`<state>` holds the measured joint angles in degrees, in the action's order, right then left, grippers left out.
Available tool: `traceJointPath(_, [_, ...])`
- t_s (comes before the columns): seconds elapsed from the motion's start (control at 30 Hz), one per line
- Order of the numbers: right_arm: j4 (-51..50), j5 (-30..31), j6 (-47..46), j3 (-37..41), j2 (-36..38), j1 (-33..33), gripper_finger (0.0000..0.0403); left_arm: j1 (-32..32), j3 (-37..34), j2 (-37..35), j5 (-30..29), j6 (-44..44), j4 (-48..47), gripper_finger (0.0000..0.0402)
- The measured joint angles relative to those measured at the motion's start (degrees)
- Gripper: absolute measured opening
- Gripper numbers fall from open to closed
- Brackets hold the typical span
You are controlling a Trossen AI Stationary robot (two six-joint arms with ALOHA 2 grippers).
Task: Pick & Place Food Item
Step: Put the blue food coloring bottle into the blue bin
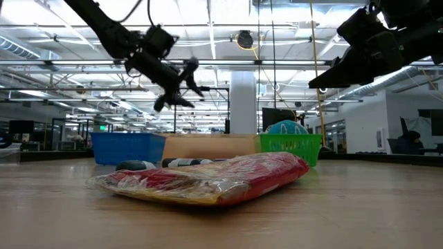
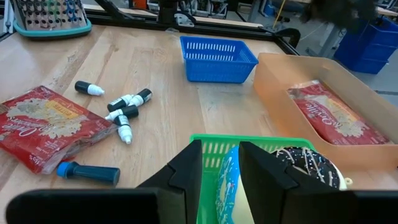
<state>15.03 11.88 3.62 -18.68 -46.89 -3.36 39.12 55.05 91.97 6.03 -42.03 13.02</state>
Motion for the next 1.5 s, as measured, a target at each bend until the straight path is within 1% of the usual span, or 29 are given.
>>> traceJointPath(0.2, [0.0,0.0,0.0,0.0,0.0,0.0,0.0097,-4.1,0.0,-7.7,0.0,4.8,0.5,0.0202])
traceJointPath(0.43, [1.0,0.0,-0.1,0.0,0.0,0.0,0.0096,-11.8,0.0,-16.3,-0.1,12.6,0.8,0.0202])
traceJointPath(0.53, [1.5,0.0,-1.6,0.0,0.0,0.0,0.0096,-15.7,0.0,-19.7,-0.4,15.9,0.8,0.0202])
traceJointPath(0.63, [1.8,-0.1,-2.4,0.0,0.0,0.0,0.0095,-20.6,0.0,-22.1,-3.4,18.4,0.9,0.0202])
traceJointPath(0.77, [4.0,-0.6,-4.1,0.0,0.0,-0.2,0.0096,-28.1,0.0,-22.5,-8.0,20.5,1.1,0.0202])
traceJointPath(0.83, [5.4,-3.3,-5.5,0.0,0.0,-0.2,0.0095,-31.8,0.0,-22.4,-9.7,21.3,1.1,0.0202])
traceJointPath(0.9, [7.4,-8.3,-7.4,0.0,0.0,-0.2,0.0094,-35.4,0.0,-22.0,-11.5,22.0,1.7,0.0202])
traceJointPath(1.03, [13.2,-19.1,-12.3,0.0,-0.2,-0.7,0.0094,-42.5,0.0,-21.8,-12.9,24.4,3.9,0.0202])
traceJointPath(1.13, [18.3,-24.2,-15.1,0.0,-1.1,-2.6,0.0096,-47.9,0.0,-21.9,-13.1,27.8,6.9,0.0202])
traceJointPath(1.2, [22.3,-25.5,-16.3,0.0,-2.2,-4.7,0.0095,-51.5,0.0,-21.9,-13.9,30.0,7.9,0.0202])
traceJointPath(1.3, [29.3,-25.5,-16.6,0.0,-5.0,-9.0,0.0094,-56.7,0.0,-21.8,-16.4,31.7,8.4,0.0202])
traceJointPath(1.43, [42.1,-25.4,-16.5,0.0,-11.2,-15.6,0.0095,-63.1,-0.1,-20.4,-22.6,31.4,8.5,0.0202])
traceJointPath(1.5, [48.9,-24.7,-15.7,0.0,-15.0,-18.7,0.0095,-65.5,-0.1,-19.2,-25.7,30.5,10.0,0.0202])
